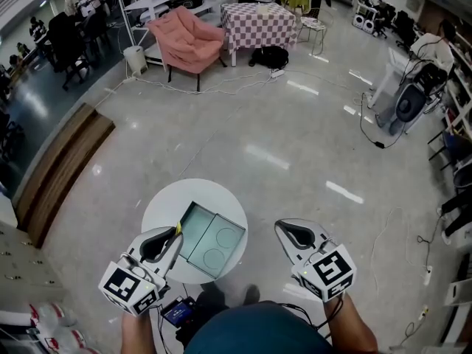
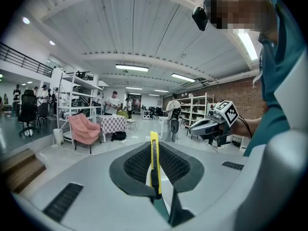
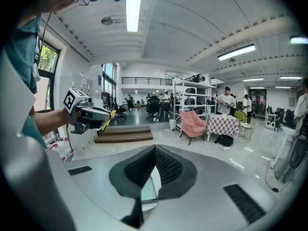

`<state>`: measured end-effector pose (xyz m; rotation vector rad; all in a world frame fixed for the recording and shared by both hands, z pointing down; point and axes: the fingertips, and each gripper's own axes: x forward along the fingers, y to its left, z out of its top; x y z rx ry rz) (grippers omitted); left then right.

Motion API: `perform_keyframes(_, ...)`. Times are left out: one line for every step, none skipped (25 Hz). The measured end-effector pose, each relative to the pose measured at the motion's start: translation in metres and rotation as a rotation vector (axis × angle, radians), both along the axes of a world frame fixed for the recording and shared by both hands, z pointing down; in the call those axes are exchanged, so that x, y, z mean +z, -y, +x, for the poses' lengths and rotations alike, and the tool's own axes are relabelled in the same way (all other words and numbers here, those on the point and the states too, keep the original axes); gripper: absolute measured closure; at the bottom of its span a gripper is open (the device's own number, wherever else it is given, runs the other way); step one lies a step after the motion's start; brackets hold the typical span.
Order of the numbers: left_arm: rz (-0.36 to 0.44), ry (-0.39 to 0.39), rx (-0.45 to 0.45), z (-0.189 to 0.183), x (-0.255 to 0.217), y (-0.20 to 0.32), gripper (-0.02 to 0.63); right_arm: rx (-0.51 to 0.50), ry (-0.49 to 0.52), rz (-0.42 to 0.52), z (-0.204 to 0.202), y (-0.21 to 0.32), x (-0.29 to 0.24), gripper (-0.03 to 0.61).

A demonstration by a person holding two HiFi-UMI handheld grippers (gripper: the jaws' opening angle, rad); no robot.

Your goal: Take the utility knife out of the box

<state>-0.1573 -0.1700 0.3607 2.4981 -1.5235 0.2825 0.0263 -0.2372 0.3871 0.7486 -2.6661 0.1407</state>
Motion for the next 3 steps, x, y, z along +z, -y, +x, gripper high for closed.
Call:
perform_keyframes(-0.001,0.0,0.0,-0.0009,-0.0002,0.0013,0.549,-0.001,-0.003,-0.006,-0.0007,0.0004,0.0006,0.541)
perform_keyframes(-0.002,-0.001,0.0,-0.0018,-0.0003,0.0026,0.549,-0.001,-0.004,-0.01,-0.0014,0.0014,0.0009,0.542)
perform_keyframes(-0.004,-0.001,0.0,-0.0026,-0.0003,0.004,0.549,0.001,-0.005,-0.013,-0.0021,0.0026,0.001,0.543)
